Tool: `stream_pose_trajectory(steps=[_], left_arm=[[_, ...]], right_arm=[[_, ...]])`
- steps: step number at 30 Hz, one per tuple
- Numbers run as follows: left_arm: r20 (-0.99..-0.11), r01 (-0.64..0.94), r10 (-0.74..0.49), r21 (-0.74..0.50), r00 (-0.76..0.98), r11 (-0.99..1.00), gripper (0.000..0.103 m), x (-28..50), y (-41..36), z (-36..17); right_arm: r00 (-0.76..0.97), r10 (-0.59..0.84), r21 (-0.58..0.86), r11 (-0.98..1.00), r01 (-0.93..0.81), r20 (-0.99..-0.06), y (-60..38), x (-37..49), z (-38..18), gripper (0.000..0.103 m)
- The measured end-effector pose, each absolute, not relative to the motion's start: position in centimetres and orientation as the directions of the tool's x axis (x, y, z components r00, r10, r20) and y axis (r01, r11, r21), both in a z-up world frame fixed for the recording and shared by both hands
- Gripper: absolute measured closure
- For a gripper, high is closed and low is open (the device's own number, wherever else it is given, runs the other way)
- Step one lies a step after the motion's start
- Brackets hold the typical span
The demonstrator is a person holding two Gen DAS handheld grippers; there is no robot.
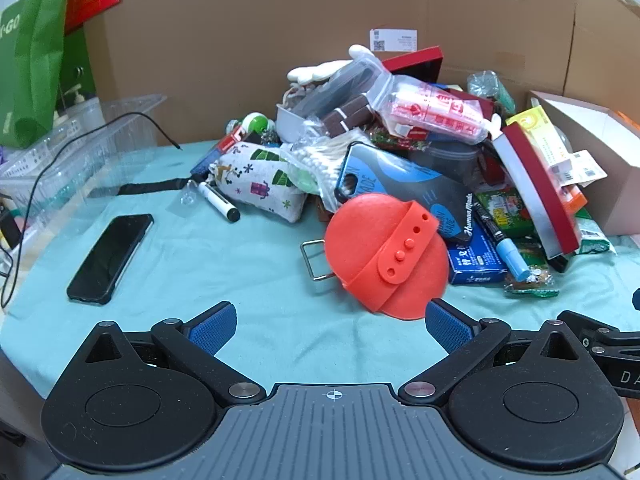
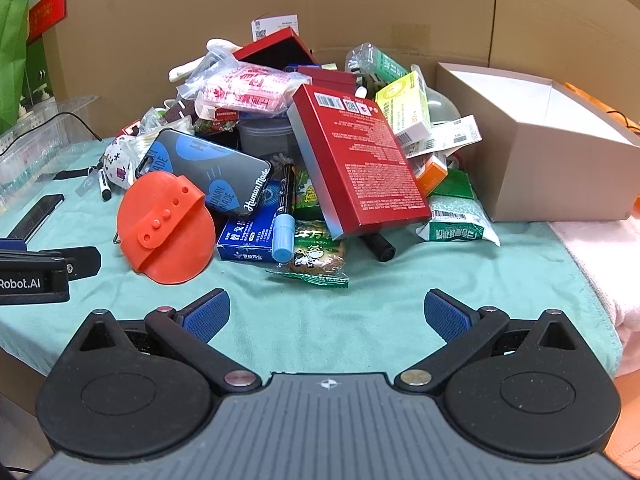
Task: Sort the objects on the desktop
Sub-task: 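Reach the left gripper toward the orange-red silicone lid on the pile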
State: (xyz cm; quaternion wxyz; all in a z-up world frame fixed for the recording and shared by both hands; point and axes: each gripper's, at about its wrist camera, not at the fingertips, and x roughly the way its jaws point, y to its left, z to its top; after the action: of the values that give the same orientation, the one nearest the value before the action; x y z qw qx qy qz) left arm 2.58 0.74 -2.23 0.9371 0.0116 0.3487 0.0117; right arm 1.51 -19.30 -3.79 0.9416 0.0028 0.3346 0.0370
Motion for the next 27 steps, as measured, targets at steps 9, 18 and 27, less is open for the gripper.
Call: stream_pose_trajectory(steps=[9, 18, 27], left_arm=[[-0.676, 0.014, -0.029, -0.027, 0.737, 1.0, 0.0, 5.1, 1.9, -3.6], [-0.663, 0.068, -0.063, -0.019, 0.746, 0.998, 0.0, 9.3, 2.4, -4.3], [-0.679, 0.167, -0.154, -0.047, 0.718, 0.985, 0.0, 12.5, 2.9, -4.9]], right_arm=[[0.759, 0.182, 0.084, 0.982, -0.167, -0.625, -18.5, 3.0, -5.0, 0.0], [0.749, 0.33, 0.042, 0.926, -0.376, -0.575, -14.0, 4.3, -6.2, 0.0], [0.721, 0.407, -0.011, 0.867, -0.498, -0.561, -11.5, 6.5, -6.7, 0.0]])
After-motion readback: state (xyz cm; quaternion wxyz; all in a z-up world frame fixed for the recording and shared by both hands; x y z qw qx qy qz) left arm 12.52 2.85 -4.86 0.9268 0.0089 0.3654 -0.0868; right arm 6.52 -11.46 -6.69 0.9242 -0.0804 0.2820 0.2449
